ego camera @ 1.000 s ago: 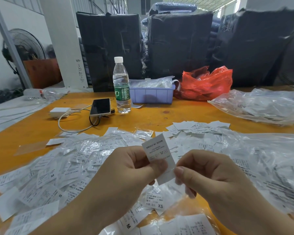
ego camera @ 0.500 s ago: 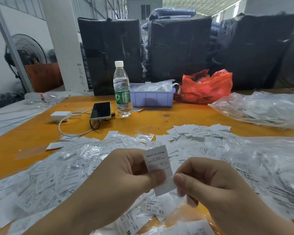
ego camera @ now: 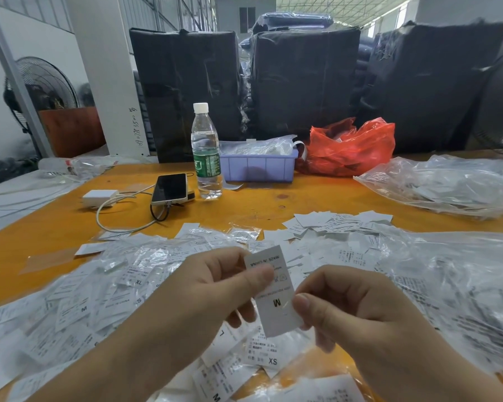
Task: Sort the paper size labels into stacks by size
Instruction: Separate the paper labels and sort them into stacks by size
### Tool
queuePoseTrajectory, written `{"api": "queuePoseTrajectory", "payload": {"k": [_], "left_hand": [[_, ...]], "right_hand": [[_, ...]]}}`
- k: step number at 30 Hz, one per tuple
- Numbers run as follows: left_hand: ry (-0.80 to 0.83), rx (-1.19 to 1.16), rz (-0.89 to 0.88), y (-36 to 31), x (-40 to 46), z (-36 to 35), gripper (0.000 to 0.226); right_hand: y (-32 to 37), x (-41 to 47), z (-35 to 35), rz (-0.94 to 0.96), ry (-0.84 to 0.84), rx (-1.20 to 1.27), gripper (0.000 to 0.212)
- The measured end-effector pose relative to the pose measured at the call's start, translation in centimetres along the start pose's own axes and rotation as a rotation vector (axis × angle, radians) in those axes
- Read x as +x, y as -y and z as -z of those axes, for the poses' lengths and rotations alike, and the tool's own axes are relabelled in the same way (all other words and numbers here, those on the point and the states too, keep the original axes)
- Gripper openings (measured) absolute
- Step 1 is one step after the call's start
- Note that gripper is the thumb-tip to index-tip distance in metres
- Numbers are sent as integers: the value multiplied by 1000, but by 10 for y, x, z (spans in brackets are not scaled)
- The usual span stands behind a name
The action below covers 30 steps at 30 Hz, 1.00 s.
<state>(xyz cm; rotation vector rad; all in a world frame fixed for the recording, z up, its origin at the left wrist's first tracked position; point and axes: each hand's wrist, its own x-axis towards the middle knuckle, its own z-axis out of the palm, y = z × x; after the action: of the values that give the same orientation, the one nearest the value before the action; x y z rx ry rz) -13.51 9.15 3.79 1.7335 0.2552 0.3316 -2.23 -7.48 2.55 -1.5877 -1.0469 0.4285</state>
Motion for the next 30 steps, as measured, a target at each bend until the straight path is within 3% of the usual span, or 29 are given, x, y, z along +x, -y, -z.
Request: {"api": "queuePoseTrajectory", "payload": {"k": [10, 19, 30], "left_hand": [[-97, 48, -128, 4, -1, -2, 13], [-114, -15, -126, 7, 0, -11, 12], [-84, -26, -42, 13, 4, -11, 33]], "right_hand": [[-4, 0, 1, 27, -53, 35, 13], [-8, 2, -1, -7, -67, 123, 16], [-3, 4, -4, -81, 3, 217, 19]]}}
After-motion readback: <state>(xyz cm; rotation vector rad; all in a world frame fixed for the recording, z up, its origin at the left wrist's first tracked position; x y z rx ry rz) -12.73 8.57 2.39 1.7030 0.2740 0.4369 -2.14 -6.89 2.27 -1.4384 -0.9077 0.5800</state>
